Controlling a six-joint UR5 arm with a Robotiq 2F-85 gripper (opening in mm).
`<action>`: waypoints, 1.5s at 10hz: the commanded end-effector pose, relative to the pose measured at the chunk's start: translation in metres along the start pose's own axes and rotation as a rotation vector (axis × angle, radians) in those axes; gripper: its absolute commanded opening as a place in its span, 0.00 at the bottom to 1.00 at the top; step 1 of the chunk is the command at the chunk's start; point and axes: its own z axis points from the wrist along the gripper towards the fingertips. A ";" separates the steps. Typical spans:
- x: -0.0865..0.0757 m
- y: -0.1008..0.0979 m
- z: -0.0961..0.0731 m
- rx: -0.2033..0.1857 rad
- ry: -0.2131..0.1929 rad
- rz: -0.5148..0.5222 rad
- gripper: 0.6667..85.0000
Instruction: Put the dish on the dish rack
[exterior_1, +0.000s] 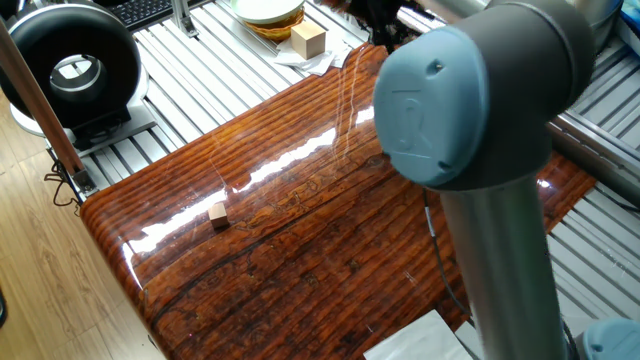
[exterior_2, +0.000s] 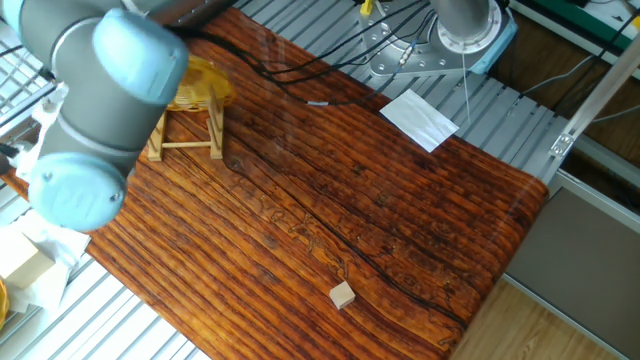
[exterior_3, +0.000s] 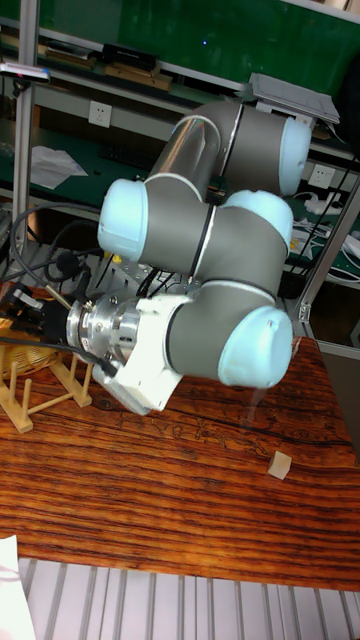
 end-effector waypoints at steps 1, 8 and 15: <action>0.005 -0.004 -0.006 -0.032 -0.072 -0.054 0.40; 0.033 0.050 -0.057 -0.272 -0.301 -0.185 0.14; 0.049 0.154 -0.128 -0.706 -0.440 -0.234 0.00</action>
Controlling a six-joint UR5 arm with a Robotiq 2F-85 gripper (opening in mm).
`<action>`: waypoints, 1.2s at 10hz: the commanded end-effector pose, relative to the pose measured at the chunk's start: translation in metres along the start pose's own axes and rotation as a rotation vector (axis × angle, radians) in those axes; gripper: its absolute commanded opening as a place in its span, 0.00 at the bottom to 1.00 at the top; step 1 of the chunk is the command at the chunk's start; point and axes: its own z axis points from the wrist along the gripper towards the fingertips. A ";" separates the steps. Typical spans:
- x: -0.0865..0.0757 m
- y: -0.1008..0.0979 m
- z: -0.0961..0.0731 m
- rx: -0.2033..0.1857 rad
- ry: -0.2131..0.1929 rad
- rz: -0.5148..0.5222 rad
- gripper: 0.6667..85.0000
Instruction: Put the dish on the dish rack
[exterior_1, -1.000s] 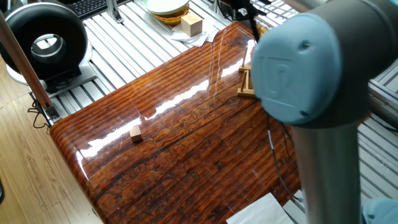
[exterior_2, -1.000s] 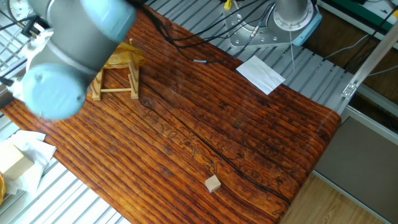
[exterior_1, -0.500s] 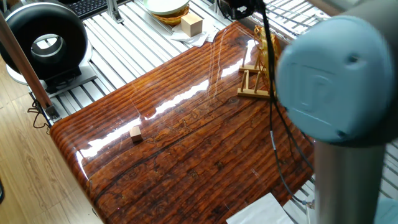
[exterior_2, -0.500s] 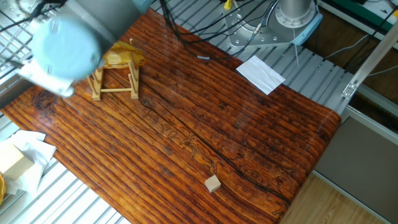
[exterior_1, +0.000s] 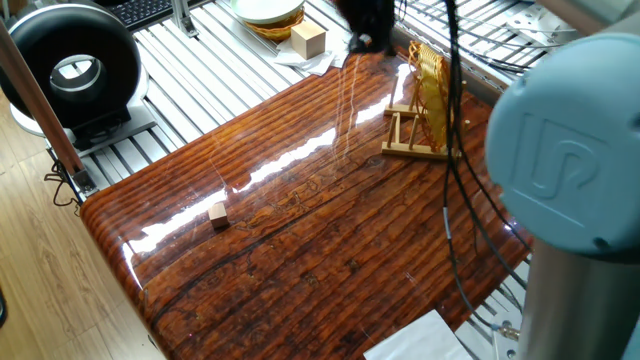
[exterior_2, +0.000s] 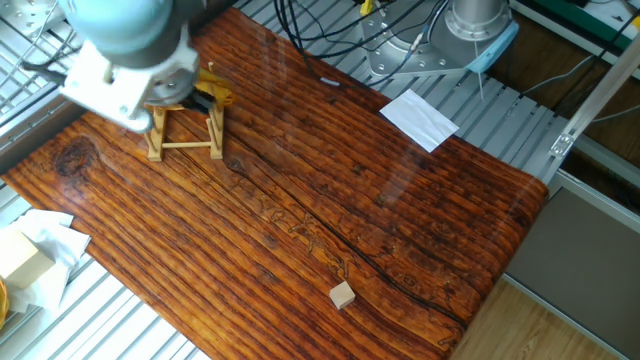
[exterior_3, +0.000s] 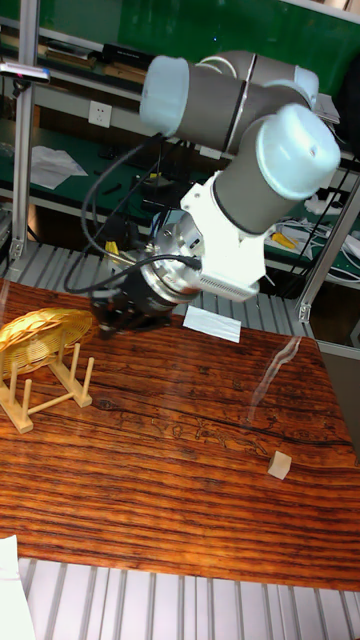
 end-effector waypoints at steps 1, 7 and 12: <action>-0.005 0.047 -0.009 -0.154 -0.056 0.005 0.00; 0.008 0.093 -0.011 -0.311 -0.033 0.059 0.00; -0.006 0.111 -0.015 -0.349 -0.096 0.050 0.00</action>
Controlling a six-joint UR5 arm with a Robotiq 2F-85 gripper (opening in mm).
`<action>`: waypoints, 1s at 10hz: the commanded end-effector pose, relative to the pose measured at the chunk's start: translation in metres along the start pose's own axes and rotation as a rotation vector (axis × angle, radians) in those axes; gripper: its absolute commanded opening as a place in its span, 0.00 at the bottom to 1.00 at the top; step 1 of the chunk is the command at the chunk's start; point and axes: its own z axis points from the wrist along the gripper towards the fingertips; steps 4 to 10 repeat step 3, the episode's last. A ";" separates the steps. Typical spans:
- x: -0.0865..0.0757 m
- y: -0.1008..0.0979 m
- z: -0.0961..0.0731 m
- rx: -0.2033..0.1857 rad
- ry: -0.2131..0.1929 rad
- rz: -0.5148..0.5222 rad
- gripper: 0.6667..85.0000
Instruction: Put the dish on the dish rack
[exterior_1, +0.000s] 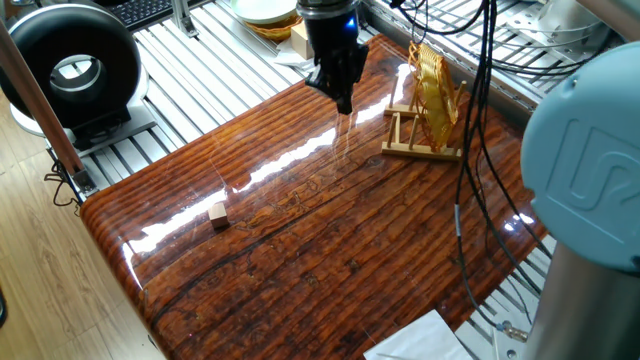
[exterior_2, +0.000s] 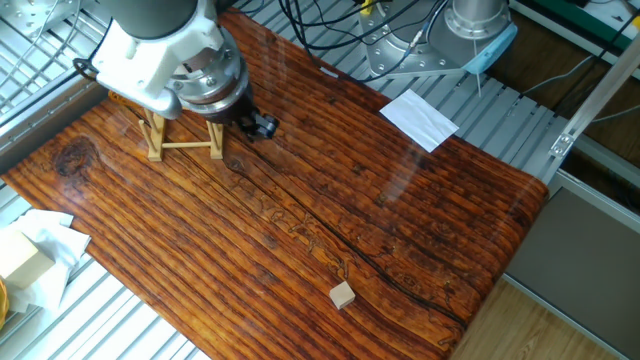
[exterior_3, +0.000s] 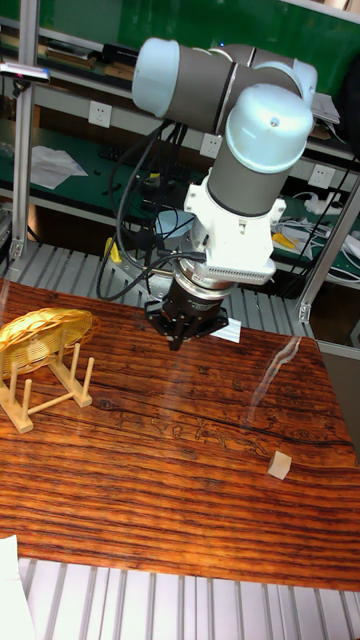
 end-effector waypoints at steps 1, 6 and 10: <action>-0.012 0.016 0.001 -0.041 -0.050 -0.008 0.00; -0.013 0.020 0.002 -0.040 -0.053 -0.011 0.00; -0.013 0.020 0.002 -0.040 -0.053 -0.011 0.00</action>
